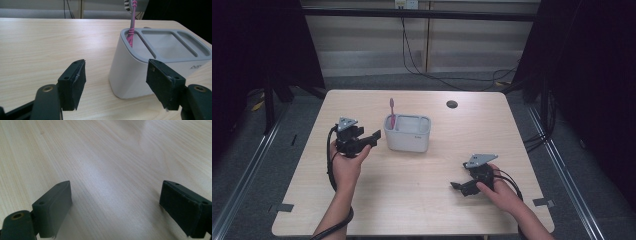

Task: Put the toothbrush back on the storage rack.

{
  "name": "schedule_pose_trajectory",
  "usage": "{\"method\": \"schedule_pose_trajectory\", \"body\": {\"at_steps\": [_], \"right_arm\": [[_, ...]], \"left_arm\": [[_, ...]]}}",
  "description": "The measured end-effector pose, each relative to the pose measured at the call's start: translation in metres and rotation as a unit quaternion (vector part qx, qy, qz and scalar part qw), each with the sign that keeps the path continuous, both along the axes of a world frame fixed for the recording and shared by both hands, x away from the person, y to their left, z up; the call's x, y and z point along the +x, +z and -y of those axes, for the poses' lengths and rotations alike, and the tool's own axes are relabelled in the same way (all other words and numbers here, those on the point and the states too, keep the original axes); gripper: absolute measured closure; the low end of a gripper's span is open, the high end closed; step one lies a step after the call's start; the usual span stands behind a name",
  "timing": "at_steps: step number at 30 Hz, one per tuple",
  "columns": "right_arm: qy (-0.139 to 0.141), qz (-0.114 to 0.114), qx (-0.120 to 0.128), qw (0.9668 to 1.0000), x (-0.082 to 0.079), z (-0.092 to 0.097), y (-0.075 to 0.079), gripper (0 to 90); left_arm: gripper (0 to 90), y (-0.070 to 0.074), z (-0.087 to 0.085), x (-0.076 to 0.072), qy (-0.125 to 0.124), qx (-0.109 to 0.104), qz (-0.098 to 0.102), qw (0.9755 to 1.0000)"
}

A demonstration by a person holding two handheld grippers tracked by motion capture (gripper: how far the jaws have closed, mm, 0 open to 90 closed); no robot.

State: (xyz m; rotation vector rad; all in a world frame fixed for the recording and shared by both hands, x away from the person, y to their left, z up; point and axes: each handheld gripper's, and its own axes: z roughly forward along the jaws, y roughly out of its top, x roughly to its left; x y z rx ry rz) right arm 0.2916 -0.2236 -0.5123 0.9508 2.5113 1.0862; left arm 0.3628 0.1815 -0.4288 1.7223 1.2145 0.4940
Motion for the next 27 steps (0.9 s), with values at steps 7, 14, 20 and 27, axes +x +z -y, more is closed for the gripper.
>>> {"method": "schedule_pose_trajectory", "body": {"at_steps": [7,14,20,27], "right_arm": [[0.0,0.0,0.0,1.0,0.0,0.0,0.0,10.2],[0.0,0.0,0.0,1.0,0.0,0.0,0.0,10.2],[0.001,0.001,0.0,1.0,0.0,0.0,0.0,10.1],[0.001,0.0,0.0,1.0,0.0,0.0,0.0,10.2]], "left_arm": [[31.7,-0.007,-0.005,-0.005,-0.002,0.004,0.0,1.0],[31.4,-0.015,-0.01,-0.01,-0.004,0.007,-0.004,1.0],[31.0,-0.021,-0.015,-0.014,-0.004,0.008,-0.008,0.9999],[30.8,-0.031,-0.022,-0.02,-0.009,0.009,-0.014,0.9998]]}}
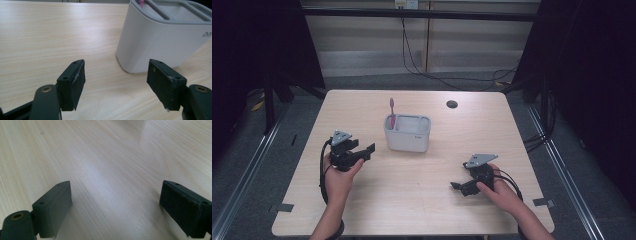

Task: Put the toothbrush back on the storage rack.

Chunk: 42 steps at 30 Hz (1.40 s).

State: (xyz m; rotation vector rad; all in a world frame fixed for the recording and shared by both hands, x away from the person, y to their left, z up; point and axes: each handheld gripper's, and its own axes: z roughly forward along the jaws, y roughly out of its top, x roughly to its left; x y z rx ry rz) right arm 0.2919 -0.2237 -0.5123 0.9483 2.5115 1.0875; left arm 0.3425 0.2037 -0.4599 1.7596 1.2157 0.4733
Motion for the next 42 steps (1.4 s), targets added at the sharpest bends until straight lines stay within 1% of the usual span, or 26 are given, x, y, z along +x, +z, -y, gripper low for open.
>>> {"method": "schedule_pose_trajectory", "body": {"at_steps": [4,5,11,13,20,22,23,24,33,34,35,38,41,42], "right_arm": [[0.0,0.0,0.0,1.0,0.0,0.0,0.0,10.1],[0.0,0.0,0.0,1.0,0.0,0.0,0.0,10.1],[0.0,0.0,0.0,1.0,0.0,0.0,0.0,10.1],[0.0,-0.001,0.0,1.0,0.0,0.0,0.0,10.1],[0.001,0.0,0.0,1.0,0.0,0.0,0.0,10.1],[0.001,0.0,0.0,1.0,0.0,0.0,0.0,10.2],[0.001,0.0,0.0,1.0,0.0,0.0,0.0,10.1],[0.001,-0.001,0.0,1.0,0.0,0.0,0.0,10.1],[0.001,0.0,0.0,1.0,0.0,0.0,0.0,10.1],[0.001,0.0,0.0,1.0,0.0,0.0,0.0,10.1],[0.001,0.0,0.0,1.0,0.0,0.0,0.0,10.1],[0.001,0.0,0.0,1.0,0.0,0.0,0.0,10.1],[0.001,0.0,0.0,1.0,0.0,0.0,0.0,10.1],[0.001,0.0,0.0,1.0,0.0,0.0,0.0,10.1]], "left_arm": [[30.8,-0.002,-0.003,-0.002,-0.003,0.001,0.001,1.0],[30.8,-0.002,-0.004,-0.003,-0.006,0.007,0.0,1.0],[30.8,-0.007,-0.012,-0.008,-0.001,0.012,-0.005,0.9999],[30.8,-0.009,-0.013,-0.009,0.0,0.01,-0.006,0.9999],[30.5,-0.015,-0.019,-0.014,-0.003,0.02,-0.011,0.9997],[30.4,-0.017,-0.02,-0.015,-0.001,0.018,-0.011,0.9998],[30.4,-0.017,-0.022,-0.016,-0.003,0.023,-0.012,0.9996],[30.5,-0.018,-0.023,-0.016,-0.002,0.021,-0.012,0.9997],[30.2,-0.023,-0.029,-0.022,-0.009,0.032,-0.017,0.9993],[30.1,-0.023,-0.029,-0.022,-0.008,0.03,-0.018,0.9994],[29.9,-0.024,-0.03,-0.023,-0.013,0.038,-0.019,0.999],[29.5,-0.026,-0.031,-0.024,-0.017,0.044,-0.021,0.9986],[29.3,-0.028,-0.032,-0.026,-0.017,0.045,-0.023,0.9986],[29.3,-0.029,-0.032,-0.027,-0.018,0.049,-0.024,0.9983]]}}
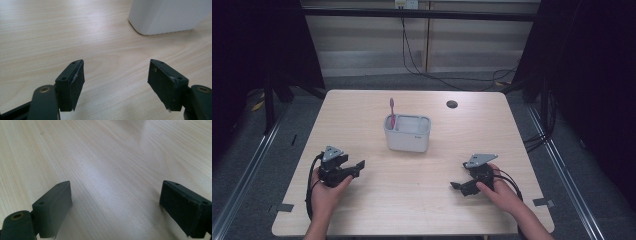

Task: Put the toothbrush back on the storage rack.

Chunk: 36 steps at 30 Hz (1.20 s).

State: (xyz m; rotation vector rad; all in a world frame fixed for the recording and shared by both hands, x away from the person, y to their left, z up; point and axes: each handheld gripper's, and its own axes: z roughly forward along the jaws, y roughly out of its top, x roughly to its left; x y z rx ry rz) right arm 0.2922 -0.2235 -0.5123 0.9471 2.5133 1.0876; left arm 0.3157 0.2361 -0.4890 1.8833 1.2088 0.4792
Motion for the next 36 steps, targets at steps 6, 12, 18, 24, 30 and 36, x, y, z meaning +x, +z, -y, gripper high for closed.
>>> {"method": "schedule_pose_trajectory", "body": {"at_steps": [6,12,18,24,30,36], "right_arm": [[0.0,0.0,0.0,1.0,0.0,0.0,0.0,10.1],[0.0,0.0,0.0,1.0,0.0,0.0,0.0,10.1],[-0.001,0.0,0.0,1.0,0.0,0.0,0.0,10.1],[0.0,0.0,0.0,1.0,0.0,0.0,0.0,10.1],[-0.001,0.0,0.0,1.0,0.0,0.0,0.0,10.1],[-0.001,0.0,0.0,1.0,0.0,0.0,0.0,10.1]], "left_arm": [[29.1,-0.007,-0.001,-0.003,-0.008,0.01,-0.011,0.9999],[29.2,-0.012,-0.001,-0.006,-0.012,0.022,-0.019,0.9995],[28.5,-0.018,0.001,-0.008,-0.023,0.037,-0.027,0.9987],[27.6,-0.019,0.004,-0.009,-0.029,0.052,-0.028,0.9978],[24.4,-0.02,0.007,-0.01,-0.036,0.066,-0.025,0.9969],[19.7,-0.02,0.008,-0.01,-0.045,0.075,-0.027,0.9958]]}}
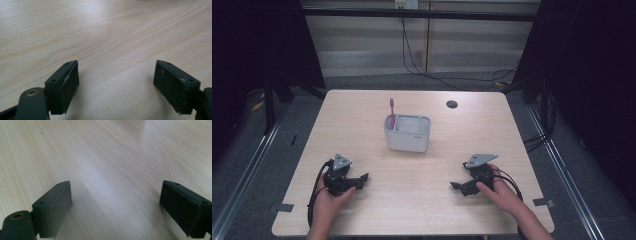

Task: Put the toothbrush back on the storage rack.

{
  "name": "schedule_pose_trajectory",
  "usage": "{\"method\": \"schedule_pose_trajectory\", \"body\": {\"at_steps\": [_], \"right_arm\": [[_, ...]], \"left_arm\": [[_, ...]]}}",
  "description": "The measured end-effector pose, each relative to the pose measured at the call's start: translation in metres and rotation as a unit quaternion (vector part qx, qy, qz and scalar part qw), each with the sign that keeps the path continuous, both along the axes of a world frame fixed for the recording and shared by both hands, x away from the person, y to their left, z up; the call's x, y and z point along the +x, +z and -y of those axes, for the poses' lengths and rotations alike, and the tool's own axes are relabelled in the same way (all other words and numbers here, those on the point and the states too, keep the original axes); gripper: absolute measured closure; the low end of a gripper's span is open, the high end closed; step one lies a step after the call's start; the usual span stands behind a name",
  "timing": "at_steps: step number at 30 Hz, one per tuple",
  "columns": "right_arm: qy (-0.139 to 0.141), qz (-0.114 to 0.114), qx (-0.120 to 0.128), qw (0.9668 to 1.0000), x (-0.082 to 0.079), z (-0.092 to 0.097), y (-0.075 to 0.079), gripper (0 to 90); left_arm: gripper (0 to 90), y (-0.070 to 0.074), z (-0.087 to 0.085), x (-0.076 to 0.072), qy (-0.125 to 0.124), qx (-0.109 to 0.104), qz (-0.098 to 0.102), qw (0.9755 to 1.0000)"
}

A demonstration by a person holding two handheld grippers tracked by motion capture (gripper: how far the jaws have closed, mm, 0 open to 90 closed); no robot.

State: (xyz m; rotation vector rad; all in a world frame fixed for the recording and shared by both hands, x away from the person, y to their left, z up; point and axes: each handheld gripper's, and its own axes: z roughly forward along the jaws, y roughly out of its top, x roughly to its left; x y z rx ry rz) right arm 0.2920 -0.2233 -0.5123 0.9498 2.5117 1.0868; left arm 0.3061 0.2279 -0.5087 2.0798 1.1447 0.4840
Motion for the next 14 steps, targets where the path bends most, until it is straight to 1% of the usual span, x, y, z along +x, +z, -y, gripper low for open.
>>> {"method": "schedule_pose_trajectory", "body": {"at_steps": [5,6,8,9,14], "right_arm": [[0.001,0.0,0.0,1.0,0.0,0.0,0.0,10.1],[0.001,0.0,0.0,1.0,0.0,0.0001,0.0,10.1],[0.001,0.0,0.0,1.0,0.0,0.0001,0.0,10.1],[0.001,0.0,0.0,1.0,0.0001,0.0001,0.0,10.1],[0.001,0.0,0.0,1.0,0.0,0.0001,0.0,10.1]], "left_arm": [[18.8,-0.0002,0.0003,0.0001,0.0,-0.002,0.0,1.0],[18.3,-0.0001,0.0002,0.0002,-0.003,-0.002,-0.003,1.0],[18.2,0.0002,-0.0002,0.0003,-0.004,0.001,-0.004,1.0],[18.2,0.0,0.0002,0.0001,-0.003,-0.001,-0.004,1.0],[18.2,-0.0001,0.0002,0.0002,-0.003,-0.002,-0.004,1.0]]}}
